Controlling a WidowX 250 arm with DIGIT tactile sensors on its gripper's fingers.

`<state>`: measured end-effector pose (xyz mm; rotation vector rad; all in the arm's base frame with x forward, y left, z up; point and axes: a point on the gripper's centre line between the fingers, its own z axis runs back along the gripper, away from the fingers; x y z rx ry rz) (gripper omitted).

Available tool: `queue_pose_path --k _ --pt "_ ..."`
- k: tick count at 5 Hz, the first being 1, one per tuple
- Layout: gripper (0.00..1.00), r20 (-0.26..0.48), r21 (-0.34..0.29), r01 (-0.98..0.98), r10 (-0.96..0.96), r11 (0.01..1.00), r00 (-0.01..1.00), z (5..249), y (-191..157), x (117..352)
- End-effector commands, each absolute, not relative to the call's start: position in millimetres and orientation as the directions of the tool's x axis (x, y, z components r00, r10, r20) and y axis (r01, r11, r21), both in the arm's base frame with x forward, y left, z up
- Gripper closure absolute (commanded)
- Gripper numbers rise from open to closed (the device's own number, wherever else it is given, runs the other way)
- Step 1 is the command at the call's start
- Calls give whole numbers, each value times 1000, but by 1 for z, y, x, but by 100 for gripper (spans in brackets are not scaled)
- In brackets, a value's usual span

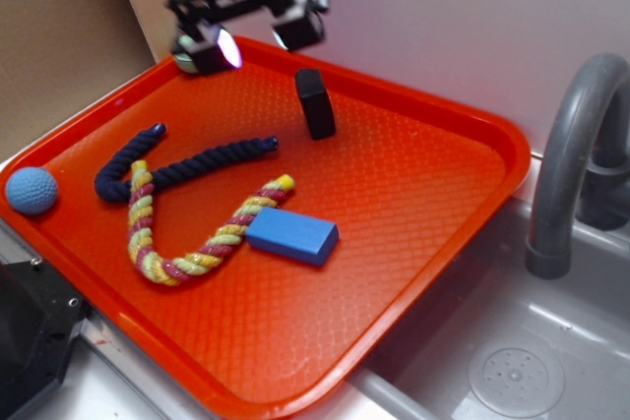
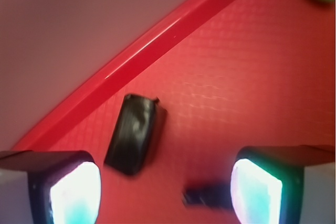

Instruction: Grab the black box.

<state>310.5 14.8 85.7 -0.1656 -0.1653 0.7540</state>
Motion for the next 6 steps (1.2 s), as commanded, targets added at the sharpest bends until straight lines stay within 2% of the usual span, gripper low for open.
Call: queue_pose_path --k 1,2,3,4,5,6 --pt "35 44 -167 -694 708 701 705 51 -4 349" --pt "100 22 -106 -705 710 701 703 48 -11 340" --pt "100 49 -102 -610 617 786 786 87 -6 326" --pt "100 135 -50 -394 397 918 908 137 -7 300" --pt "100 121 27 -154 149 988 981 187 -4 259" --pt "100 105 32 7 -11 999 994 238 -4 235"
